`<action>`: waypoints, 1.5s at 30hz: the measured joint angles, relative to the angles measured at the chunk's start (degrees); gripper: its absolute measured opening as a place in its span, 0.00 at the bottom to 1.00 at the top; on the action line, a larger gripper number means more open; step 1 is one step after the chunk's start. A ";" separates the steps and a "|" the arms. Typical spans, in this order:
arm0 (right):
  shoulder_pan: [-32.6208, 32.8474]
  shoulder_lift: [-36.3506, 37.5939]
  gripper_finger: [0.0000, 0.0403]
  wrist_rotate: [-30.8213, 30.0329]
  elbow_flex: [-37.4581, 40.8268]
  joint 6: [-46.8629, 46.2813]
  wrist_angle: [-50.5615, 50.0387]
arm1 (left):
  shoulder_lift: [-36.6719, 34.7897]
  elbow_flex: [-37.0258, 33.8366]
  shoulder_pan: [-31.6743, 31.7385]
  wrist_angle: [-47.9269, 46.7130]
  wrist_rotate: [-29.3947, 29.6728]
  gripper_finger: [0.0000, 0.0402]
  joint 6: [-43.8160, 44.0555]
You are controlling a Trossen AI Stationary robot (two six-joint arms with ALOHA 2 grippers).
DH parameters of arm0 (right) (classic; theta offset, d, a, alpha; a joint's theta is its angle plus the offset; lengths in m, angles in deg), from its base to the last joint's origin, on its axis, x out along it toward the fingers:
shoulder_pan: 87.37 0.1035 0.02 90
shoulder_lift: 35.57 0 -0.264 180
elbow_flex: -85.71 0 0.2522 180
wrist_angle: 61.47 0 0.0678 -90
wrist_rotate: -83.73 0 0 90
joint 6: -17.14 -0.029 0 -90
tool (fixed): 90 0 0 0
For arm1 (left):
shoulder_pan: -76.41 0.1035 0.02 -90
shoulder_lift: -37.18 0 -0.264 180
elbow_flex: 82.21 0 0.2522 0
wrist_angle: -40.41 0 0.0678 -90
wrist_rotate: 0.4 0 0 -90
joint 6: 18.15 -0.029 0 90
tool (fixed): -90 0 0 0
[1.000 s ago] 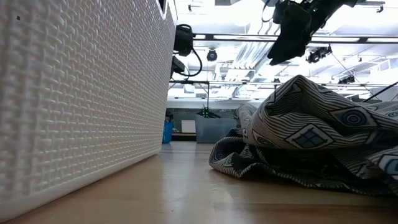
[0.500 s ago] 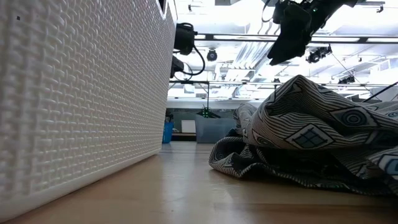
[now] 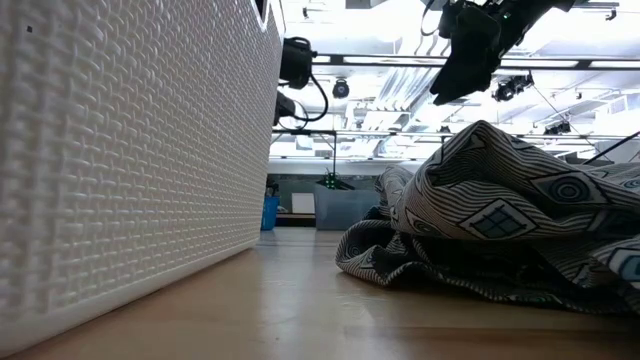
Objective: Pick & place medical supplies in basket/bin
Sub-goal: Put the blue pill bottle into the blue bin
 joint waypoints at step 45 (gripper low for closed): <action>0.02 0.00 0.59 0.02 0.00 4.60 -0.02 | 0.02 -2.87 -6.88 2.31 1.24 0.38 31.49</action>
